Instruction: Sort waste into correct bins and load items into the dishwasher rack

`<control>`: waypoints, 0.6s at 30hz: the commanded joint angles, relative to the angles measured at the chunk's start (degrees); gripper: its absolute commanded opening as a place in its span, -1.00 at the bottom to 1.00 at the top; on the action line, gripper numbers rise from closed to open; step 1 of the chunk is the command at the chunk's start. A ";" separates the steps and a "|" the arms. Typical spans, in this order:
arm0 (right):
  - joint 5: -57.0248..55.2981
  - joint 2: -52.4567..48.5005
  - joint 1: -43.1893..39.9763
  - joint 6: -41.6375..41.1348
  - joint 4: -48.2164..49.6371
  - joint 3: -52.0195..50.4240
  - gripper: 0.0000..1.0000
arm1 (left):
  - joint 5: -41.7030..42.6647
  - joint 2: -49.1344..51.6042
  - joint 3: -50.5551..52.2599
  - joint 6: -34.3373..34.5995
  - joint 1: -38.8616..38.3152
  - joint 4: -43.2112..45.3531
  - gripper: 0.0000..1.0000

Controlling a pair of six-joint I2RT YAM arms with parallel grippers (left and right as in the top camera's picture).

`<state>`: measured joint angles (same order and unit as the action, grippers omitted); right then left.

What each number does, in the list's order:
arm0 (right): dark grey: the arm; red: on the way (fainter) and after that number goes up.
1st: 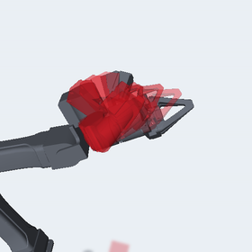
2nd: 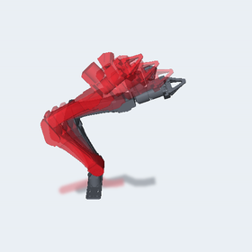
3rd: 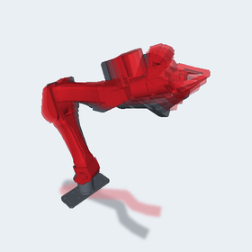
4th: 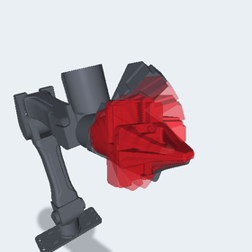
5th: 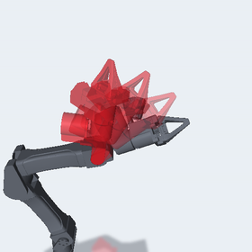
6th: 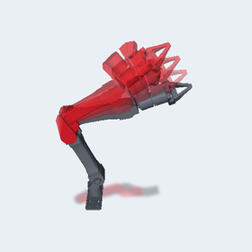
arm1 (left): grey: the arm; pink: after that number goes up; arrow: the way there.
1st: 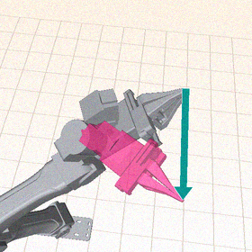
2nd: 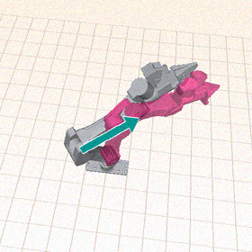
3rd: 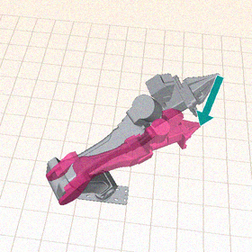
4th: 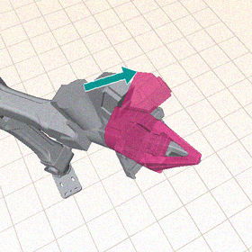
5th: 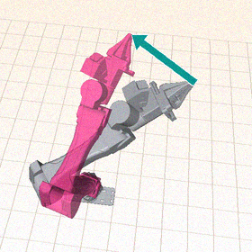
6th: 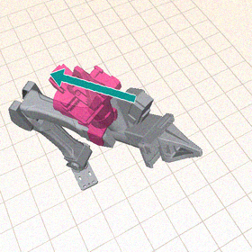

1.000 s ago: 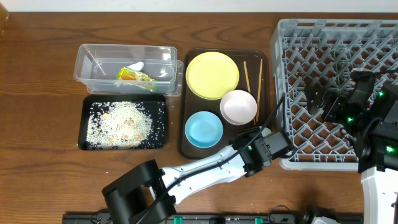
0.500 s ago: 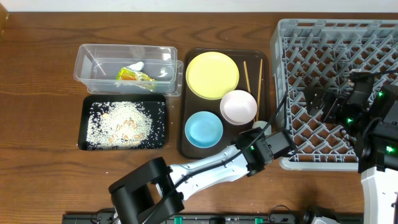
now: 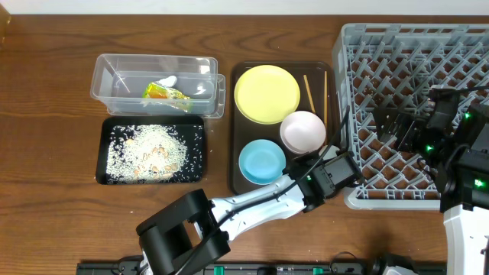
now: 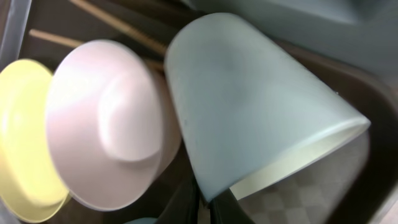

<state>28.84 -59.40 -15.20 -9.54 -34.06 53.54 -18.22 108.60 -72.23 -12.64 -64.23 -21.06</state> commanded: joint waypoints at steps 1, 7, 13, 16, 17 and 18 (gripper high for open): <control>0.11 0.13 -0.50 1.05 -0.02 0.68 0.98 | 2.47 1.14 0.50 -0.15 -0.57 -0.24 -0.88; 0.13 0.13 -0.48 1.05 -0.02 0.68 0.99 | 2.47 0.63 0.48 -0.13 -0.57 -0.48 -0.88; 0.13 0.13 -0.48 1.05 0.02 0.68 0.98 | 2.45 -3.08 0.48 2.64 -0.39 -1.62 -0.88; 0.13 0.13 -0.50 1.05 0.04 0.68 0.97 | 2.47 -6.16 0.48 4.57 -0.07 -2.97 -0.88; 0.13 0.13 -0.48 1.05 0.11 0.68 0.97 | 2.49 -7.45 0.48 5.42 0.15 -3.67 -0.88; 0.13 0.13 -0.48 1.05 0.17 0.68 0.98 | 2.49 -8.59 0.48 6.34 0.37 -4.35 -0.88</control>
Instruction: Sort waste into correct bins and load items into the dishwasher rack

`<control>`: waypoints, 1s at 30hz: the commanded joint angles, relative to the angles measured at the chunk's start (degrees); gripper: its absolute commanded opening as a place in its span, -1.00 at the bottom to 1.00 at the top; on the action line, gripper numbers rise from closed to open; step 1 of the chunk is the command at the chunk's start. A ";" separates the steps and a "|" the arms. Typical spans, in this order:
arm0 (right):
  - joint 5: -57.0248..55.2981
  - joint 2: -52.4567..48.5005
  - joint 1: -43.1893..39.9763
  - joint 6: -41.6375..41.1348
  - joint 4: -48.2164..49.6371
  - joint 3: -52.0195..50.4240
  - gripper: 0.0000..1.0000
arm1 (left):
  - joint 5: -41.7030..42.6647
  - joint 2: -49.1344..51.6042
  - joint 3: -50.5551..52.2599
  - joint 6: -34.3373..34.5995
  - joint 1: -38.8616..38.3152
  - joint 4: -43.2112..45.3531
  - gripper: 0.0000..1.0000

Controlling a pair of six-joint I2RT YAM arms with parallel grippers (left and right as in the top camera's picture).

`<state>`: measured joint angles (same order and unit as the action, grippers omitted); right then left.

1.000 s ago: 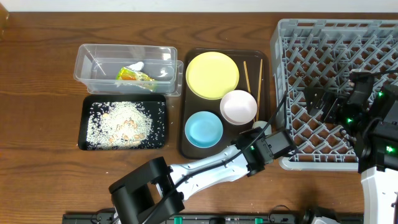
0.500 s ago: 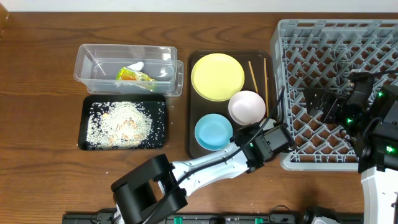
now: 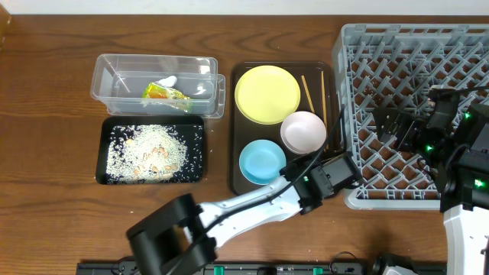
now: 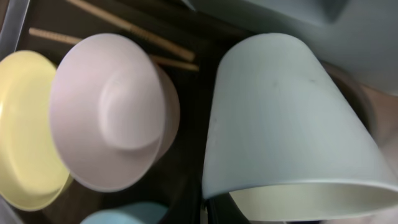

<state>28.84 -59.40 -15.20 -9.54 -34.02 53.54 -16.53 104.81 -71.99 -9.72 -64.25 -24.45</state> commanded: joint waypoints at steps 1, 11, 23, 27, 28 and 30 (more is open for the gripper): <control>0.15 0.13 -0.48 1.05 0.22 0.68 0.98 | 0.83 -6.14 0.24 4.61 0.81 -1.81 -0.88; 4.35 0.13 -0.48 1.03 2.05 0.68 0.98 | 13.64 -18.38 0.24 12.66 9.99 -10.62 -0.88; 31.82 -6.95 6.01 1.51 15.28 0.68 0.97 | 67.36 -23.47 0.24 14.95 38.49 -12.81 -0.88; 43.52 -12.37 10.45 -0.50 29.11 0.68 0.96 | 82.62 -23.47 0.24 14.93 47.65 -12.81 -0.88; 45.62 -13.57 11.15 -2.23 33.11 0.68 0.97 | 84.78 -23.47 0.24 14.93 49.22 -12.81 -0.88; 49.77 -15.78 12.09 -5.92 41.29 0.68 0.97 | 88.43 -23.47 0.24 14.93 52.33 -12.81 -0.88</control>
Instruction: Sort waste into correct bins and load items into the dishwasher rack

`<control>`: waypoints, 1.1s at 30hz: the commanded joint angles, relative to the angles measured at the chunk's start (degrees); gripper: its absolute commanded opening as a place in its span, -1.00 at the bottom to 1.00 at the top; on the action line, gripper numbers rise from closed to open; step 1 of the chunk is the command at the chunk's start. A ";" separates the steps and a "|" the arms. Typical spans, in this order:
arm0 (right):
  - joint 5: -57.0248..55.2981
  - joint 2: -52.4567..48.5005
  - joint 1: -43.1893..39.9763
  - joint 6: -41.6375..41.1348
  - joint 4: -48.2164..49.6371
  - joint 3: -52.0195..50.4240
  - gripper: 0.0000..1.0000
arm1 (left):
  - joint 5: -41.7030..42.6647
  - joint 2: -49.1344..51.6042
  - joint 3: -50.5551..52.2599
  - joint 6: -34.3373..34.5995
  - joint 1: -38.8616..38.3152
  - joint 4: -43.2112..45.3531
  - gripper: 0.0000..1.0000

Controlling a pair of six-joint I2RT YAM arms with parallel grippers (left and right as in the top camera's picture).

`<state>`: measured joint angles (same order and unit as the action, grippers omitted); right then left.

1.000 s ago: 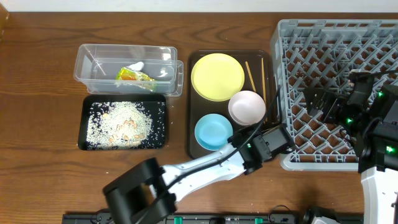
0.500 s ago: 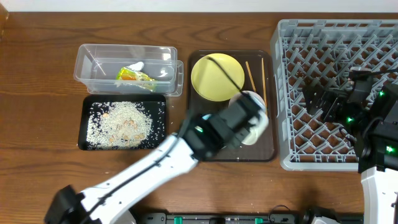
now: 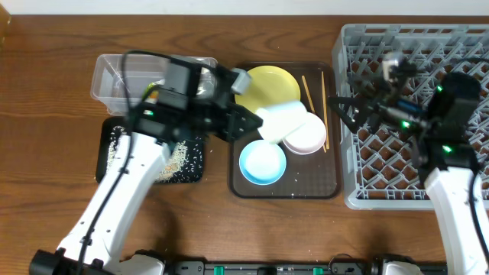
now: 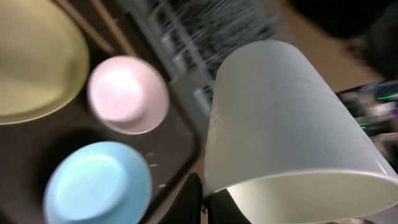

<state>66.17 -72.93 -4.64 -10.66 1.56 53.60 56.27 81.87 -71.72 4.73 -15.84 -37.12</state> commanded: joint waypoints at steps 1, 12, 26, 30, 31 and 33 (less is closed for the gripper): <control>13.92 -3.13 1.81 -6.32 8.96 0.61 0.97 | 17.11 -0.52 -0.02 0.48 5.40 -0.13 -0.88; 18.34 -11.82 8.98 -13.57 29.16 0.61 0.99 | 24.33 -0.39 0.00 0.52 9.73 -0.79 -0.88; 23.04 -13.27 12.31 -20.26 43.50 0.61 0.99 | 25.68 1.99 0.04 0.28 9.11 -7.30 -0.88; 23.04 -13.35 14.27 -19.17 44.11 0.61 0.99 | 31.10 2.10 0.04 0.28 9.11 -7.41 -0.88; 23.04 -13.35 14.91 -18.73 44.15 0.61 0.99 | 31.87 2.10 0.04 0.28 9.11 -7.41 -0.88; 23.04 -13.35 16.13 -17.59 44.19 0.61 0.98 | 32.79 2.10 0.04 0.31 8.98 -7.54 -0.88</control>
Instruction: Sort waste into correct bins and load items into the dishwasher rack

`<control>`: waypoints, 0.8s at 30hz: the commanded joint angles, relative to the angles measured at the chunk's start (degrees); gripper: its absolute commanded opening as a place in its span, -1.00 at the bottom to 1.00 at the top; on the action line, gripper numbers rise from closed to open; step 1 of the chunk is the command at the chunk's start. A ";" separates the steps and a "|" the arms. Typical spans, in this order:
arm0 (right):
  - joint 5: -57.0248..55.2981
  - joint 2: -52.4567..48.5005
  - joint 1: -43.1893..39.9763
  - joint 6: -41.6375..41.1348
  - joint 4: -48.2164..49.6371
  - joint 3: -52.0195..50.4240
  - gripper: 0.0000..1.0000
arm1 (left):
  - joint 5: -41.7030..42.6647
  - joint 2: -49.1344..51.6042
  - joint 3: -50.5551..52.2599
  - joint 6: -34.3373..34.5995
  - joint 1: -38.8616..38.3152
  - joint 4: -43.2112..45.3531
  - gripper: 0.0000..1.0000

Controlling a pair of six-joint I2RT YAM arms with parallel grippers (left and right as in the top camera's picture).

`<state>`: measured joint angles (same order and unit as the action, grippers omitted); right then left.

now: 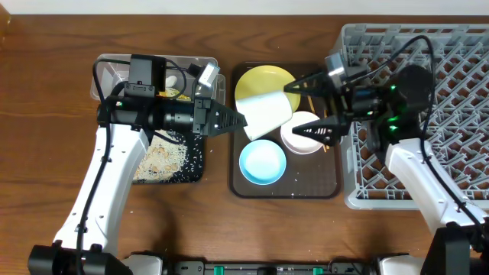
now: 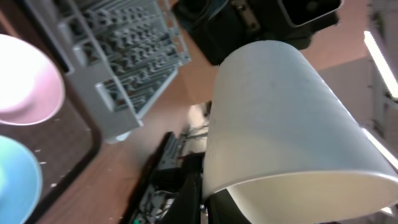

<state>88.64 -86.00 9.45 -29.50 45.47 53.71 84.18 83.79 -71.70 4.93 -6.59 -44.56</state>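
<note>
My left gripper (image 1: 238,120) is shut on the rim of a pale cup (image 1: 267,114), held on its side above the brown tray (image 1: 328,187). The left wrist view is mostly filled by the cup (image 2: 280,124), with the left gripper (image 2: 204,202) pinching its rim at the bottom. My right gripper (image 1: 302,109) stands open just right of the cup, its jaws spread wide toward it. On the tray lie a yellow plate (image 1: 263,79), a pink bowl (image 1: 304,137) and a blue plate (image 1: 262,162). The grey dishwasher rack (image 1: 435,46) stands at the right.
A clear plastic bin (image 1: 114,69) with scraps sits at the back left. A black tray of rice (image 1: 164,156) lies in front of it, partly under my left arm. The right arm reaches from the rack across the tray's right edge.
The right gripper has moved from the rack's left edge to over the tray, open beside the cup. The left gripper with the cup has shifted slightly left.
The left gripper was low at the tray's right side, shut on the cup lying beside the pink bowl. Then the cup stood turned and raised a little. Later the left arm held it high over the tray's middle, and now the open right gripper is beside it.
</note>
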 commanded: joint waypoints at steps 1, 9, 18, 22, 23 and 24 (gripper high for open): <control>0.57 -0.28 2.60 1.77 0.28 0.50 0.98 | 5.40 0.17 0.02 0.11 -0.37 -0.20 -0.88; 0.57 -0.28 3.28 2.29 2.56 0.50 0.99 | 5.14 0.17 0.04 0.09 -3.69 -1.64 -0.88; 0.55 -0.26 3.26 -0.87 7.43 0.50 0.93 | 3.17 0.26 0.37 0.09 -4.55 -1.77 -0.88; 0.55 -0.26 3.34 -6.27 14.27 0.50 0.86 | 3.17 0.39 1.38 0.09 -4.52 -1.70 -0.89; 0.55 -0.26 3.39 -7.08 15.21 0.52 0.84 | 3.19 0.44 1.64 0.09 -4.52 -1.70 -0.88; 0.57 -0.26 3.61 -7.69 15.67 0.52 0.82 | 3.17 0.46 1.97 0.09 -4.52 -1.66 -0.88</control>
<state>88.62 -86.00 12.32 -32.91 60.20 53.71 86.85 83.79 -71.07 4.93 -10.74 -46.09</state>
